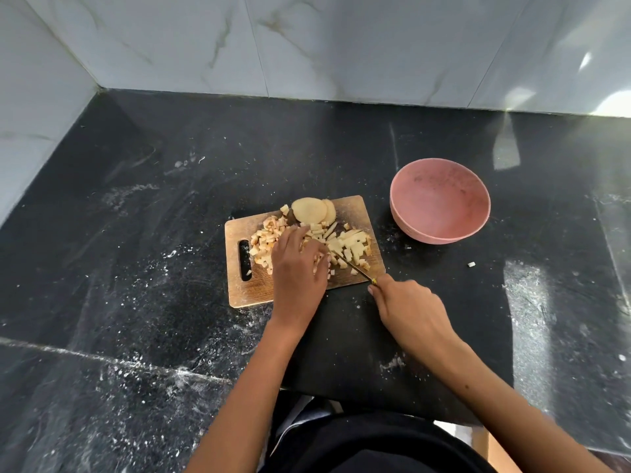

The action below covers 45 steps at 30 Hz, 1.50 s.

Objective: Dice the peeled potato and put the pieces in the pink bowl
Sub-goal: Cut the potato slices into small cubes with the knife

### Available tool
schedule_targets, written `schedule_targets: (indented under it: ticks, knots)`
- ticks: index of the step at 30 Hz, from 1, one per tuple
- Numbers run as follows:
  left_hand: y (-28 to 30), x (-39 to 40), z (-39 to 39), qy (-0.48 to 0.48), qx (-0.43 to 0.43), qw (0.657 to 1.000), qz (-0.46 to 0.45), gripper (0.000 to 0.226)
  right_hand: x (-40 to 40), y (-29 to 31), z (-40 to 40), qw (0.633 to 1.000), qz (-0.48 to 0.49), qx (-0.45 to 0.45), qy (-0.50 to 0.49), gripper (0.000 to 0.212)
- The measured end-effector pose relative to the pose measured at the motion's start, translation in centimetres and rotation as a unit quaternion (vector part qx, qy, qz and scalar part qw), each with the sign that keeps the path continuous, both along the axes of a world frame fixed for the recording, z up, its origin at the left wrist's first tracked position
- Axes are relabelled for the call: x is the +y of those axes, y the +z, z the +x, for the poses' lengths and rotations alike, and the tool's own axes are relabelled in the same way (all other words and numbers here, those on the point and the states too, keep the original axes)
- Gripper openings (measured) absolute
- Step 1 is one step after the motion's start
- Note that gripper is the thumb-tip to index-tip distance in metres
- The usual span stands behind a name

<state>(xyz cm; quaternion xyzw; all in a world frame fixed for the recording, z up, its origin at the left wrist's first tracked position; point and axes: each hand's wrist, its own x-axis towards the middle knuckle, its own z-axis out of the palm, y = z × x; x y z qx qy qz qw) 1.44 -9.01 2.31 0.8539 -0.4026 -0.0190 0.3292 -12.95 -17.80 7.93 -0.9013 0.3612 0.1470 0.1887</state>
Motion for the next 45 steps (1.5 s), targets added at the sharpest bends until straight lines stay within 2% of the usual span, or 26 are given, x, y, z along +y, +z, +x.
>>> schedule_targets:
  ticks: [2,4,6,10,12,16,19,28,33,40,45]
  knots:
    - [0.7,0.3,0.8,-0.065,-0.018,0.998,-0.015,0.025,-0.8,0.9,0.2,0.999,-0.034,-0.005,0.024,0.033]
    - [1.3,0.3,1.4,-0.135,-0.051,0.989,0.032,0.035,-1.4,1.4,0.7,0.998,-0.051,-0.003,0.043,0.034]
    - [1.3,0.1,2.0,-0.157,-0.087,0.98,0.089,0.036,-2.0,1.8,0.7,0.997,-0.053,0.006,0.051,0.032]
    - [1.2,0.1,3.2,-0.102,-0.065,0.991,0.049,0.03,-3.1,1.7,-0.9,0.999,-0.03,0.025,0.002,0.03]
    - [1.5,-0.5,3.4,-0.07,-0.053,0.995,0.044,0.025,-3.3,1.2,-1.3,0.998,0.002,-0.025,-0.051,0.036]
    - [2.1,-2.8,3.3,-0.027,-0.062,0.993,0.094,0.016,-3.0,-0.4,0.5,0.976,0.064,-0.171,-0.117,0.039]
    - [2.2,-4.2,3.0,0.002,-0.058,0.99,0.126,0.018,-2.6,-1.1,1.9,0.961,0.073,-0.219,-0.155,0.038]
    - [2.7,-6.6,3.6,-0.012,-0.081,0.974,0.21,0.022,-3.4,-2.8,4.4,0.951,0.065,-0.258,-0.157,0.025]
    - [2.7,-7.1,3.7,-0.051,-0.089,0.967,0.235,0.021,-4.0,-3.7,5.5,0.966,0.038,-0.224,-0.121,0.023]
    - [2.6,-6.5,3.4,-0.087,-0.114,0.964,0.224,0.023,-4.9,-4.0,6.6,0.962,0.075,-0.236,-0.115,0.025]
    - [2.6,-4.7,3.1,-0.033,-0.029,0.992,0.119,0.009,-5.1,-4.0,7.1,0.948,0.126,-0.275,-0.095,0.016]
